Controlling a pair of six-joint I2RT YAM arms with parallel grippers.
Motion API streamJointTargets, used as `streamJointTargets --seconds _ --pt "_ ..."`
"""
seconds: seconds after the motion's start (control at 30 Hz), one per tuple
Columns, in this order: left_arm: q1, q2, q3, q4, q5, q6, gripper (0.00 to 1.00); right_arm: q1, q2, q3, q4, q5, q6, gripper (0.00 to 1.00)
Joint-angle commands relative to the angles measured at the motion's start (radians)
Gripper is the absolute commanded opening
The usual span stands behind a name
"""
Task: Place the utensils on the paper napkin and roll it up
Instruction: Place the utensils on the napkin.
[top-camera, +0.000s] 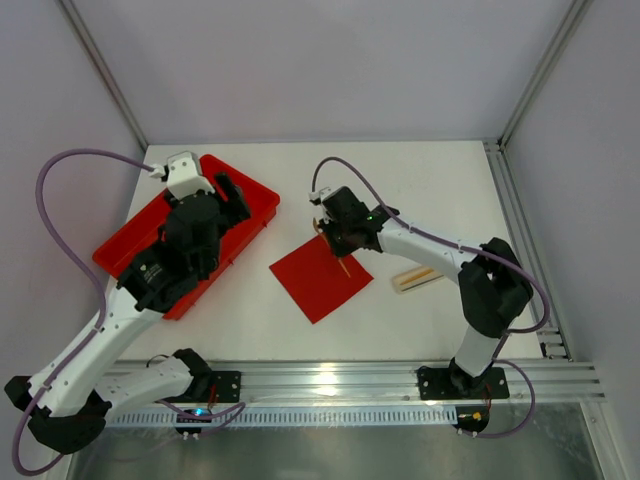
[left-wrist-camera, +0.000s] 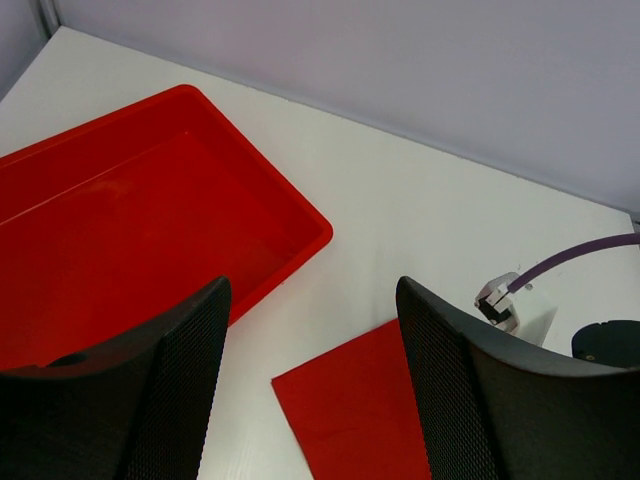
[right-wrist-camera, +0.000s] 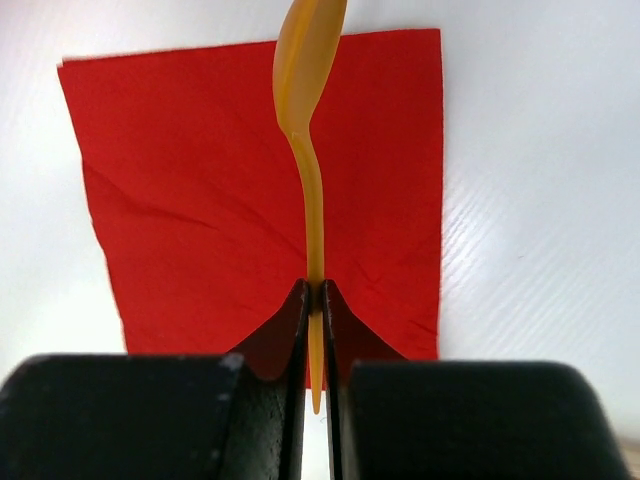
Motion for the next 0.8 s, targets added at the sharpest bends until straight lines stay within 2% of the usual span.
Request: streamJointTargets --seconds 0.0,0.1,0.23,0.53,0.77 --pt "-0.001 -0.017 0.001 0.037 0.025 0.003 0.69 0.020 -0.070 -0.011 0.019 0.005 -0.267 0.04" --pt "-0.001 -0.016 0.003 0.037 0.034 0.013 0.69 0.038 -0.062 -0.022 0.009 0.060 -0.387 0.04" --pt "-0.001 -0.025 0.009 0.036 0.045 0.026 0.68 0.087 -0.077 -0.086 0.047 0.057 -0.549 0.04" --pt "-0.001 -0.065 -0.002 0.045 0.045 0.029 0.68 0.195 0.019 0.009 0.000 0.115 -0.703 0.04" --pt "-0.001 -0.097 -0.016 0.056 0.039 0.030 0.67 0.196 0.127 0.081 -0.025 0.102 -0.800 0.04"
